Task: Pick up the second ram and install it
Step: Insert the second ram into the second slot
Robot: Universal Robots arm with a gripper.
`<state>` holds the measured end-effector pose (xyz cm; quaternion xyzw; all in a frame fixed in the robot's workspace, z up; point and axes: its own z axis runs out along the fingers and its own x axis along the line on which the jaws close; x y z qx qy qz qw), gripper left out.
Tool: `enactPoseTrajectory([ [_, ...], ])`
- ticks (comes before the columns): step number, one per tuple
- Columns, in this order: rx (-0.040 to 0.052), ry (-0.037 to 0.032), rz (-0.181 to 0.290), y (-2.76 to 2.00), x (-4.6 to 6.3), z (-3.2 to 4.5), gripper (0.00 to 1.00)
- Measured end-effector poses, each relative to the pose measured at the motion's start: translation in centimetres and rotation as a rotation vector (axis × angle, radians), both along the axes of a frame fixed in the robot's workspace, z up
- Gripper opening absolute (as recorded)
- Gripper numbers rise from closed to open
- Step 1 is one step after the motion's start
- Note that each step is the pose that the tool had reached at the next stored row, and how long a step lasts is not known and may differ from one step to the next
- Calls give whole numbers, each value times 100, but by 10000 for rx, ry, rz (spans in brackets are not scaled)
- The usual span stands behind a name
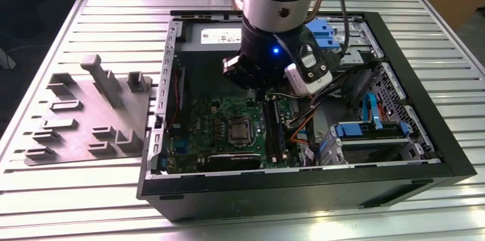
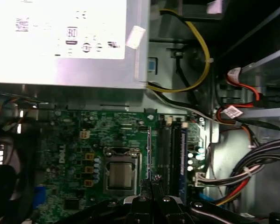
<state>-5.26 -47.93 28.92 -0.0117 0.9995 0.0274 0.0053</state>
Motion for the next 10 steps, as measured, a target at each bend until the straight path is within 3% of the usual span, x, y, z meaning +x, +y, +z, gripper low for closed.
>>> enactPoseTrajectory([
  [6,0,0,0,0,150,-5,12],
  [10,-1,0,-1,0,164,-5,12],
])
